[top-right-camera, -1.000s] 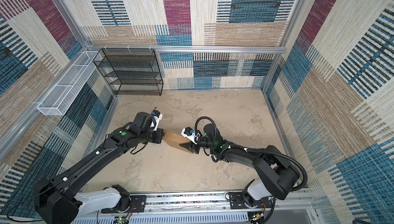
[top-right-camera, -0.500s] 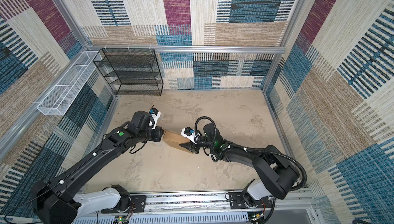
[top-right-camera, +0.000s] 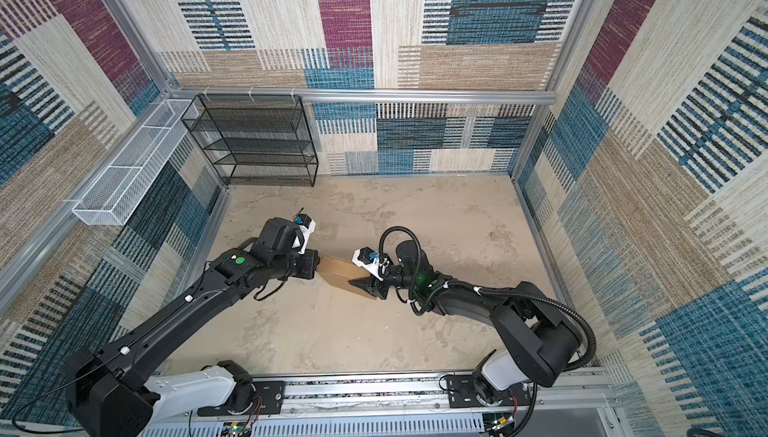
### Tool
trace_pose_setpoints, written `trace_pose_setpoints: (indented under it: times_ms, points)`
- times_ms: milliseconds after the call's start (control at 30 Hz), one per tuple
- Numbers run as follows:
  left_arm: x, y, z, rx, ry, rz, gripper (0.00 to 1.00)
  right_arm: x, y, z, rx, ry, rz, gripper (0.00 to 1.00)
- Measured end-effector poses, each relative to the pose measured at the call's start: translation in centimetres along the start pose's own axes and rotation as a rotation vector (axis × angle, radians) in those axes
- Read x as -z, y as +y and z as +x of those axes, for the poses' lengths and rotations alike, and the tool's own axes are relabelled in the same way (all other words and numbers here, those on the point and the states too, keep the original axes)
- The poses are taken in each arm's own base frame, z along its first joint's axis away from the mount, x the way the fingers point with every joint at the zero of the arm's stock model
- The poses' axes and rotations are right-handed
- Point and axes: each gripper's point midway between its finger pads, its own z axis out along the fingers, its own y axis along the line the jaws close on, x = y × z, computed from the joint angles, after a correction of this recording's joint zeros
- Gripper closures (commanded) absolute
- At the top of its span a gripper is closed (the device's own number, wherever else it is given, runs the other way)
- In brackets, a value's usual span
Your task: Fold the paper box
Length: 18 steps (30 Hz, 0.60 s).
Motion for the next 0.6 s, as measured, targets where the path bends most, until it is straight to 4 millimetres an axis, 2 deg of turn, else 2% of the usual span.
trace_pose_setpoints:
  times_ms: [600]
  points:
    - [0.04,-0.10,0.34,-0.013,-0.030,0.000,0.93,0.10,0.11,-0.07,-0.006,0.001,-0.003,0.61]
